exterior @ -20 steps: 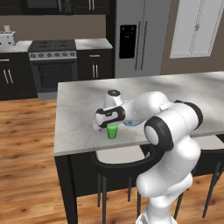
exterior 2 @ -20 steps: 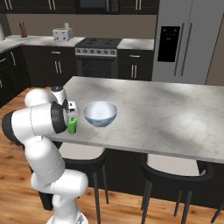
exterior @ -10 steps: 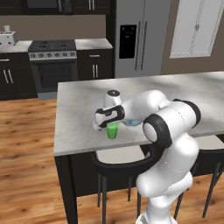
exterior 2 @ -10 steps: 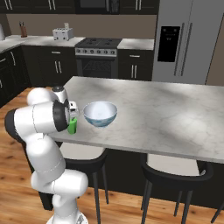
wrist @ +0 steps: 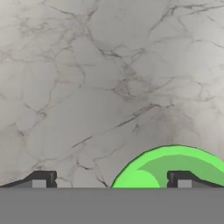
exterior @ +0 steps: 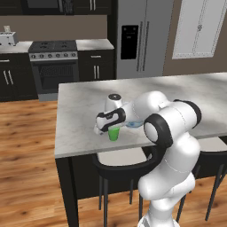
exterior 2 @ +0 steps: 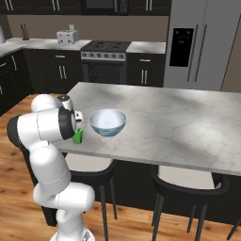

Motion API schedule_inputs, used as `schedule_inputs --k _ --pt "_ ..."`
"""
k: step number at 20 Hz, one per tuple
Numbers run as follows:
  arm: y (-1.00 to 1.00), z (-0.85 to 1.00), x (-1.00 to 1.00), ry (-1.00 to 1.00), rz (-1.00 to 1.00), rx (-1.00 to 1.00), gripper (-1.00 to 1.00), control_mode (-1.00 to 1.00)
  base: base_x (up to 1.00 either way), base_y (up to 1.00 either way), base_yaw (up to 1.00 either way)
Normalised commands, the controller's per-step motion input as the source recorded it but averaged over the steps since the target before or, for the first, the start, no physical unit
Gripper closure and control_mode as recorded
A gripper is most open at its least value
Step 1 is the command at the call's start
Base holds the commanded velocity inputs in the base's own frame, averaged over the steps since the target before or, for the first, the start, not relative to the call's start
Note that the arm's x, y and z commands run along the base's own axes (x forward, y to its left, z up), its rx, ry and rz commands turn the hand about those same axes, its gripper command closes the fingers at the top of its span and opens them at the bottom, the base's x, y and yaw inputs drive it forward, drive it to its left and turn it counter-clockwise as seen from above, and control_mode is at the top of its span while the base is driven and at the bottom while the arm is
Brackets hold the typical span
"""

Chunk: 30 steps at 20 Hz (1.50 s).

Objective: Place the cup inside the bowl on the dining table and move the bowl to any counter.

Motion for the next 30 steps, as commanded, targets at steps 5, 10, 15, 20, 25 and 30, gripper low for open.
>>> schedule_inputs --k 5,10,15,20,25,30 --pt "0.00 -0.08 0.00 0.00 0.01 0.00 -1.00 -1.00 0.00 0.00 0.00" --pt "0.00 0.00 0.00 0.00 0.00 0.00 -1.00 -1.00 0.00 0.00 0.00" --pt "0.00 0.00 0.00 0.00 0.00 0.00 1.00 -1.00 0.00 0.00 0.00" --pt "0.00 0.00 0.00 0.00 0.00 0.00 1.00 -1.00 0.00 0.00 0.00" --pt "0.00 0.00 0.00 0.00 0.00 0.00 1.00 -1.00 0.00 0.00 0.00" --pt "0.00 0.10 0.00 0.00 0.00 0.00 1.00 -1.00 0.00 0.00 0.00"
